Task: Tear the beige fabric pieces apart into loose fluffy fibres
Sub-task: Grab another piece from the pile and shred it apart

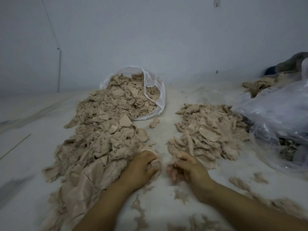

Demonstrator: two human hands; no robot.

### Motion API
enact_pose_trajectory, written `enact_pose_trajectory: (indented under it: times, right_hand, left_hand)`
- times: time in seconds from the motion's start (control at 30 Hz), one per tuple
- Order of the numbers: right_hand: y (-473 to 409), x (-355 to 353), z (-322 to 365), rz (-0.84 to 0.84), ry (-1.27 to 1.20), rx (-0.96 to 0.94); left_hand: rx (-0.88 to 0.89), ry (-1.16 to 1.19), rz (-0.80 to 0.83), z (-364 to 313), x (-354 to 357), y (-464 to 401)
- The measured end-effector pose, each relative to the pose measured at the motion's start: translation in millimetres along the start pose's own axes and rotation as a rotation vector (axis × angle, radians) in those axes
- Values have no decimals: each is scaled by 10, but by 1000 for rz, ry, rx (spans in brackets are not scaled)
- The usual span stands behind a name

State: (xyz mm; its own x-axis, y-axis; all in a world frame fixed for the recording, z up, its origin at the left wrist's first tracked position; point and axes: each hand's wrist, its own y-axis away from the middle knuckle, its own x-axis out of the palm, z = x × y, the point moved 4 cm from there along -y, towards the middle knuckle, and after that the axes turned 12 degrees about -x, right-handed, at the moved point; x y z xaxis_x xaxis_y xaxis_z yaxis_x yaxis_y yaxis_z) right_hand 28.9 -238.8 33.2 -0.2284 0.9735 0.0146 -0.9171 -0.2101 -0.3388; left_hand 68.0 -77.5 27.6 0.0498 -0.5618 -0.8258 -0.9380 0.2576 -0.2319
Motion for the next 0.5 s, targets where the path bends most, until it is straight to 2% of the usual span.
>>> enact_pose_trajectory:
  times: [0.03,0.1,0.13,0.17,0.27,0.37,0.43,0.5]
  right_hand:
    - [18,-33,29,70,97,-56]
    - [44,-65,55,255,511,-117]
    - [41,-75,34,314,693,-131]
    - [20,-79,14,309,764,-126]
    - [-105,-40,-28,124,596,-50]
    - [-196,62,-60,6,401,-93]
    - [-199,77,-94,-41,288,-122]
    - [-176,72,-140,-24,176,-71]
  left_hand:
    - [-15,74,-17,6,-19,-6]
    - [-100,293,-47,17,-70,6]
    - [-136,396,-56,17,-88,12]
    - [-158,462,-74,3,-103,13]
    - [-126,536,-100,-93,-116,-15]
    - [-86,502,-106,-166,-92,-34]
    - [-92,435,-145,-107,-68,-41]
    - [-115,396,-169,-30,-36,-38]
